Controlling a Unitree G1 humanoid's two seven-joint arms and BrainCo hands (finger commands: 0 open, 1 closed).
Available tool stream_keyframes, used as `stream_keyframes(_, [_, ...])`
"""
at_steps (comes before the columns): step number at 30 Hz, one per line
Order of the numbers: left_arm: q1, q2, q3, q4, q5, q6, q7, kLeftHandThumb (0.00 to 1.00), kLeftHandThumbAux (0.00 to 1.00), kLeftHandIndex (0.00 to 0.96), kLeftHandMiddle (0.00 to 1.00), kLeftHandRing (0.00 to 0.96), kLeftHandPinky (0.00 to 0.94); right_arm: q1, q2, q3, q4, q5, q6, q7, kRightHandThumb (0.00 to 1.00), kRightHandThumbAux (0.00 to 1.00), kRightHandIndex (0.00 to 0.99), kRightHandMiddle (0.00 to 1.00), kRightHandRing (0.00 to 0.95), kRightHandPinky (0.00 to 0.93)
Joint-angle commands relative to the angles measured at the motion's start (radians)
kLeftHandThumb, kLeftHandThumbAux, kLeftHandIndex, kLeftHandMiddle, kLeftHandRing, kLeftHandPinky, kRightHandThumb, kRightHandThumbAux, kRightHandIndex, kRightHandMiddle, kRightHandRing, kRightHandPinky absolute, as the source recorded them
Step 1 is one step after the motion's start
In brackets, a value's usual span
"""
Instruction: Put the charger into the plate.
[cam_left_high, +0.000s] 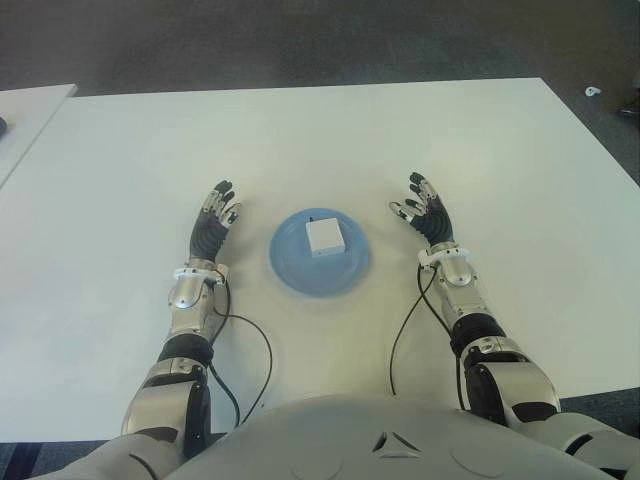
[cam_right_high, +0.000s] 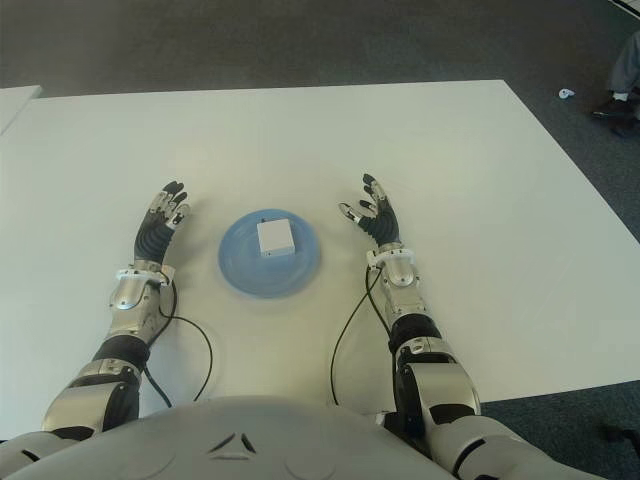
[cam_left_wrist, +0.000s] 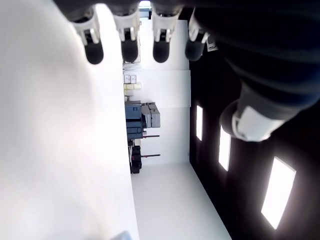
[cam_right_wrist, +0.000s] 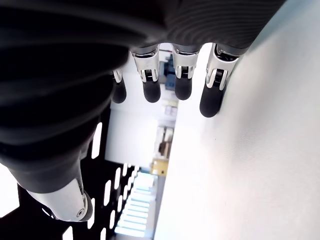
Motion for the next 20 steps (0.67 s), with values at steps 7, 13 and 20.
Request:
stream_keyframes(7, [0.074,-0.023,-0.006,0.080,0.005,0.088,-0.007,0.000,0.543,0.000,0.045,0.047,0.076,0.072,0.015,0.002,0.028,0.005,0.036,0.001,0.196,0.698,0.000,0.012,0.010,0.057])
stream_keyframes(13, [0.081,-0.021,-0.003,0.067,0.002,0.094,-0.007,0.000,0.536,0.000,0.047,0.049,0.080,0.082,0.017,0.009,0.010,-0.005,0.046,-0.008,0.200,0.683,0.000,0.016,0.016,0.065])
stream_keyframes(20, [0.091,-0.018,0.001,0.049,-0.004,0.101,-0.011,0.000,0.530,0.000,0.048,0.052,0.085,0.098,0.018,0.023,-0.014,-0.014,0.066,-0.014,0.197,0.676,0.000,0.019,0.020,0.067])
